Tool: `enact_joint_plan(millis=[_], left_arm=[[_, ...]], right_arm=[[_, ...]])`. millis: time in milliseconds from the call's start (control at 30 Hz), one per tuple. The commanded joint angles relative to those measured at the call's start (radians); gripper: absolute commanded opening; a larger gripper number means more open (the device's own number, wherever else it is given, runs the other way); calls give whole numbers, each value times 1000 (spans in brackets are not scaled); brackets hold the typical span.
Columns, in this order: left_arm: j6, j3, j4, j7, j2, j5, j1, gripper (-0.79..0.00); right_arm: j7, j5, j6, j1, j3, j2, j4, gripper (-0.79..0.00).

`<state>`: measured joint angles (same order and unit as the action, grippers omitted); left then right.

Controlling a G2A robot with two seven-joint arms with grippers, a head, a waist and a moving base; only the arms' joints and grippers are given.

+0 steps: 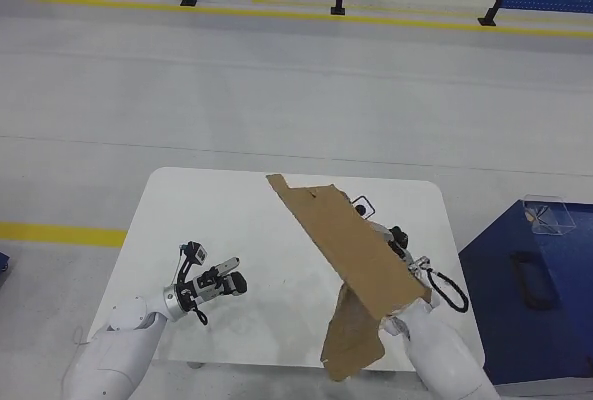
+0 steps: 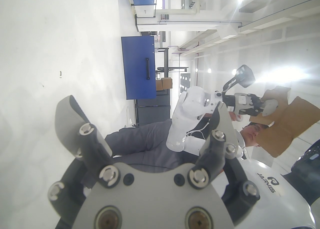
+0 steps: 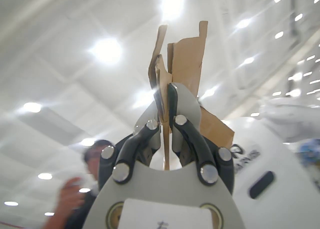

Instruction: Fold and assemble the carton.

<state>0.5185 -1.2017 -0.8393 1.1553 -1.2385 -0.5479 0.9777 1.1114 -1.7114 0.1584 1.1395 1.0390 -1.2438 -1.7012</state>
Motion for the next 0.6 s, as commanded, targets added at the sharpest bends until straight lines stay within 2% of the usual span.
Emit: enact_joint_plan(millis=[0, 267, 333, 400, 567], left_arm=[[0, 0, 0, 0, 0, 0, 0, 0], [0, 0, 0, 0, 0, 0, 0, 0], [0, 0, 0, 0, 0, 0, 0, 0], [0, 0, 0, 0, 0, 0, 0, 0], [0, 0, 0, 0, 0, 0, 0, 0]], right_arm=[[-34, -169, 111, 2, -71, -15, 15, -785], [-310, -804, 553, 40, -333, -72, 35, -785], [-389, -926, 598, 39, -363, -79, 29, -785], [-446, -977, 613, 37, -375, -84, 18, -785], [-514, -1015, 626, 46, -371, -94, 12, -785]])
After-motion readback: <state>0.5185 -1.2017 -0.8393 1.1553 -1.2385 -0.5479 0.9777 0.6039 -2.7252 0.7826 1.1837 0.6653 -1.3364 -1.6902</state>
